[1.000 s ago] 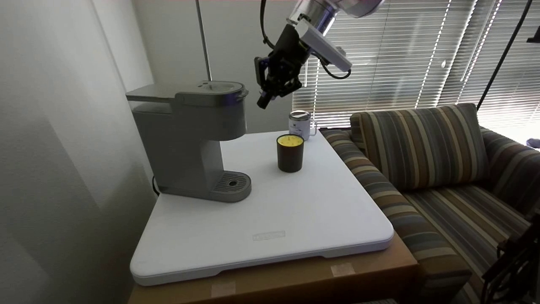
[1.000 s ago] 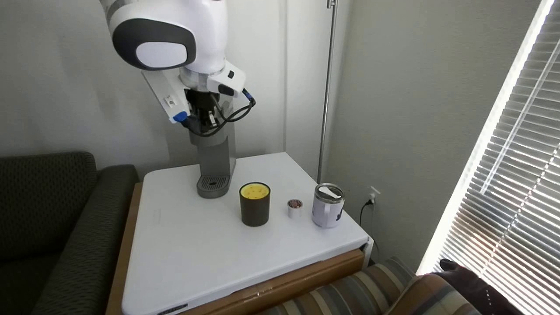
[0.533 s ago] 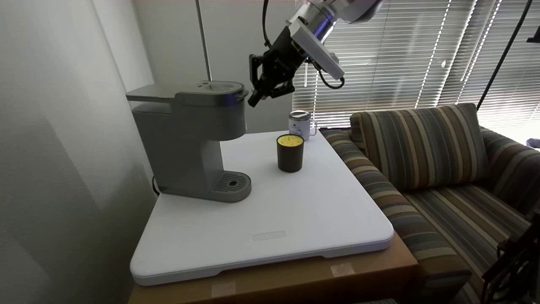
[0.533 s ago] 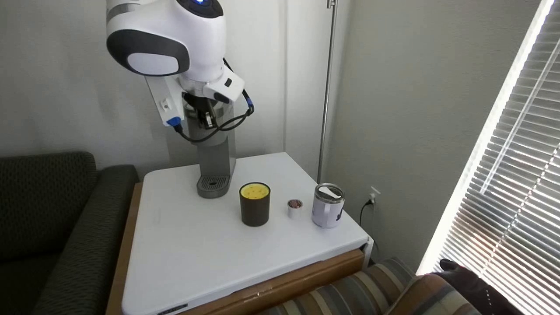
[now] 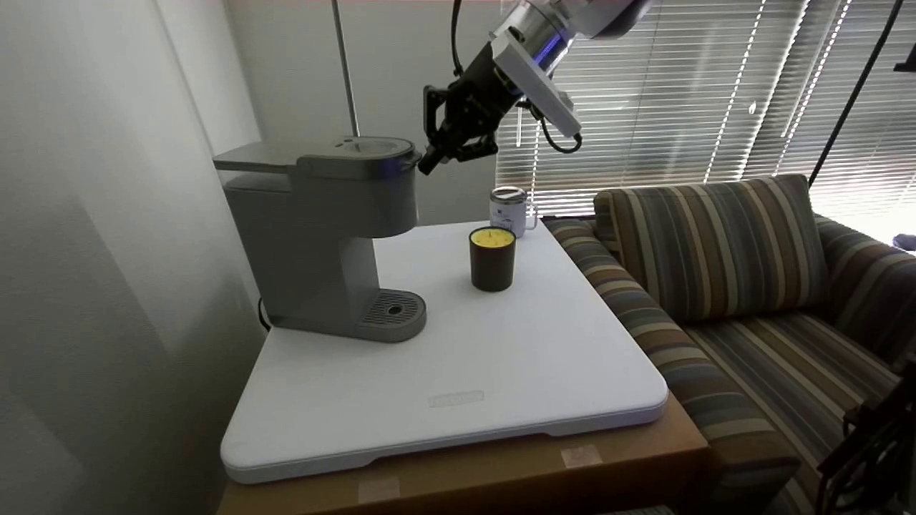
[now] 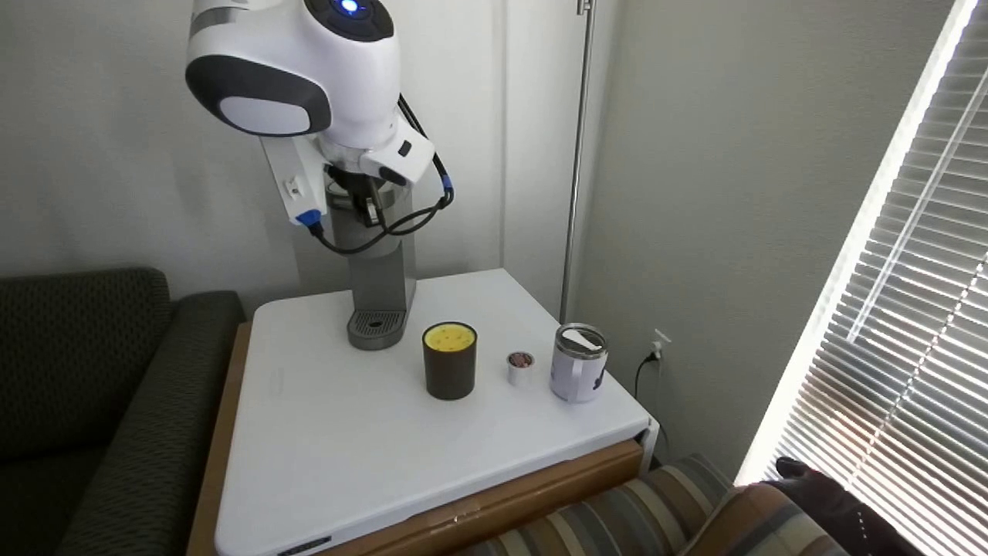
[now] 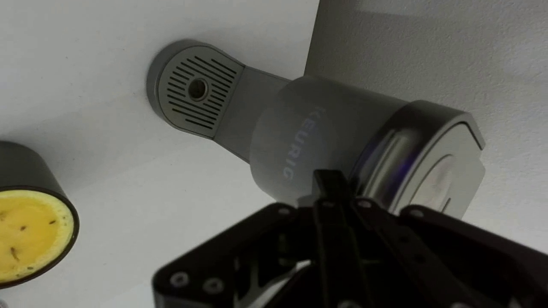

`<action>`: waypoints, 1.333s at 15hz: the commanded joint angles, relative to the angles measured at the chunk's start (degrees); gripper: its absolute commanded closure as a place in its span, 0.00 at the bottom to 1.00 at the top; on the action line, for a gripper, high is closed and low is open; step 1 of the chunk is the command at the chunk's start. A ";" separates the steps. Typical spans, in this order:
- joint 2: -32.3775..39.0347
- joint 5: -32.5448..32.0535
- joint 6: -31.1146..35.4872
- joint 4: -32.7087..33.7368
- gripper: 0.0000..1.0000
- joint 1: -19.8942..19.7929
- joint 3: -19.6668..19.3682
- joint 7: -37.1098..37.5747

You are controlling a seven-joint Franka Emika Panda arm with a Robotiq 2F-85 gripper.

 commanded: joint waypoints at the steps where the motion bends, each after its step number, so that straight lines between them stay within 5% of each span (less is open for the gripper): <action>1: -0.62 3.32 1.71 -0.38 1.00 -0.49 0.46 -3.28; 20: -2.97 11.63 3.19 -1.19 1.00 -1.22 1.16 -11.28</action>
